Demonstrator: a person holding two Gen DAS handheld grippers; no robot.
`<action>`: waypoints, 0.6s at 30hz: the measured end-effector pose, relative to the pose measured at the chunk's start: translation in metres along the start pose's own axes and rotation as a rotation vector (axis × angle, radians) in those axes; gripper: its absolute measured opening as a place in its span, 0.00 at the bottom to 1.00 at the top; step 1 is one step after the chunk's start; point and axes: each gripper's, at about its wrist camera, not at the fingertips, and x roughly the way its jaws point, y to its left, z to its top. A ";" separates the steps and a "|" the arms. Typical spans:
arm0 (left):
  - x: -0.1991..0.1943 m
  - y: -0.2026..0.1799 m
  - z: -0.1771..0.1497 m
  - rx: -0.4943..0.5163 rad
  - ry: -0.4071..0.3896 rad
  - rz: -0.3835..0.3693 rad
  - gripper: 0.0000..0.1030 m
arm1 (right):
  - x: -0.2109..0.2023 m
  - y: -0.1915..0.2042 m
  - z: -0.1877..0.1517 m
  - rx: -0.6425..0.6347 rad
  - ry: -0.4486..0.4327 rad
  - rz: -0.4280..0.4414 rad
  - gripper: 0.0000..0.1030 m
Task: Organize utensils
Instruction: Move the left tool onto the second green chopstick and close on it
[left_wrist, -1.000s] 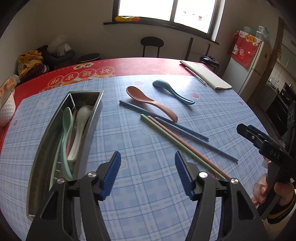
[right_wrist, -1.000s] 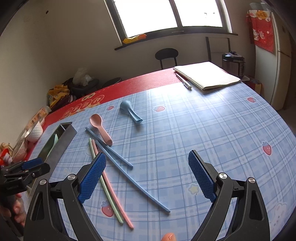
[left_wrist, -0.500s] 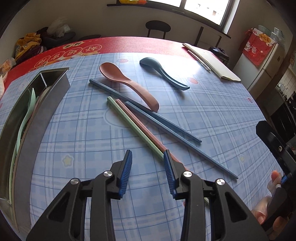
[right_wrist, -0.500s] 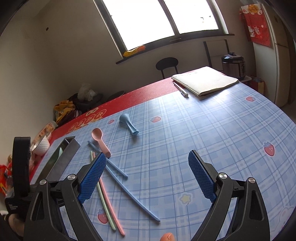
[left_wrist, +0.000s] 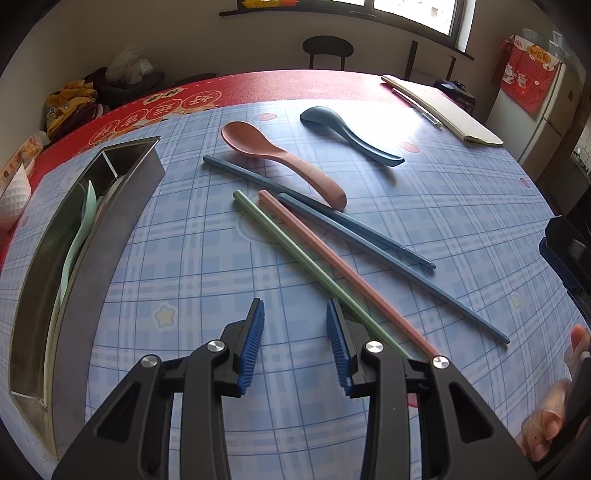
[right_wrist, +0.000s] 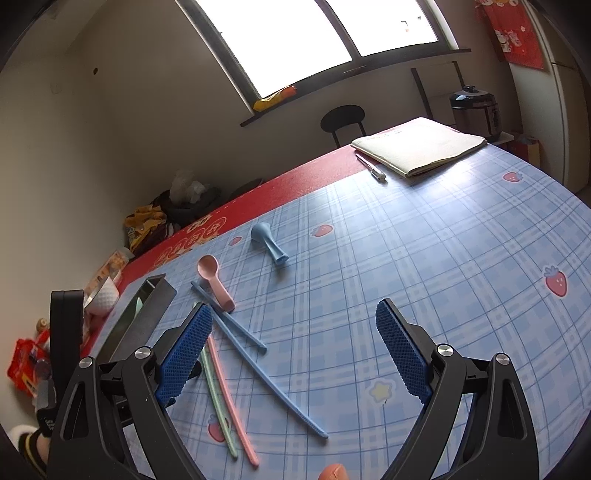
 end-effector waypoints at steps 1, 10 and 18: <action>-0.002 0.003 0.001 -0.011 -0.004 -0.010 0.33 | 0.000 0.000 0.000 0.000 0.000 0.002 0.85; 0.000 -0.019 0.009 -0.008 -0.034 0.008 0.37 | 0.000 -0.005 0.000 0.024 0.002 0.015 0.85; 0.005 -0.023 0.001 0.007 -0.035 0.089 0.47 | 0.001 -0.009 0.000 0.050 0.006 0.028 0.85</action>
